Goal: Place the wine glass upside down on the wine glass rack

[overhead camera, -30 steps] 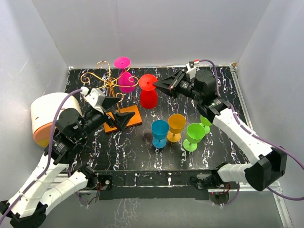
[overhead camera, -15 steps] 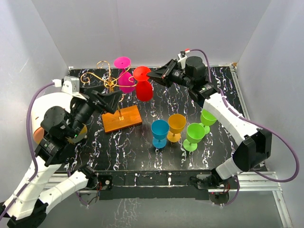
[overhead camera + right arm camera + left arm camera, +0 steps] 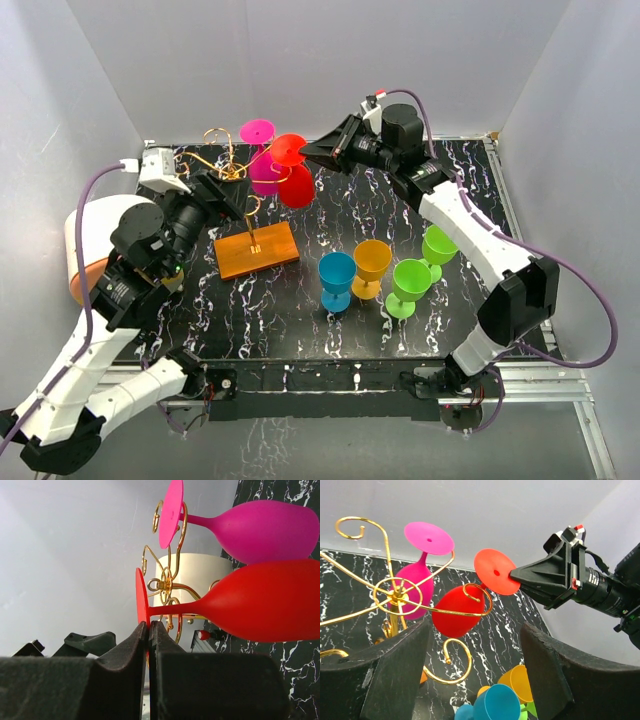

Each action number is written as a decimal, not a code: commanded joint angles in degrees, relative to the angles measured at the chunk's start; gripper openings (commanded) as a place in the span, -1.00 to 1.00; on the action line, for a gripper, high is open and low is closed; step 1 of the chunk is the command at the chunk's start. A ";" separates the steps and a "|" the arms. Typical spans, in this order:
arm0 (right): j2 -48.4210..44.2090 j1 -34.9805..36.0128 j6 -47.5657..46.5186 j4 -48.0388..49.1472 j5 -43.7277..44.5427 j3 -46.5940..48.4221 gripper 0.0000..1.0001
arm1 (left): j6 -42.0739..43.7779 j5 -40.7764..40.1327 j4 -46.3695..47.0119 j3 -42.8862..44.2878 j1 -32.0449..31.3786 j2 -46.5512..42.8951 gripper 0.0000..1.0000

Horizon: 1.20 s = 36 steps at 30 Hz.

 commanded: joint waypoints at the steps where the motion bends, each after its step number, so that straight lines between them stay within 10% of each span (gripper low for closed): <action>1: 0.52 1.09 -1.53 2.52 -1.91 3.54 -1.00 | 0.63 -5.79 -0.65 0.02 -0.16 -2.71 0.41; 36: -2.62 5.04 -4.11 -0.13 -1.68 1.68 -1.00 | 2.72 -10.27 -5.50 0.95 -0.16 -3.81 0.56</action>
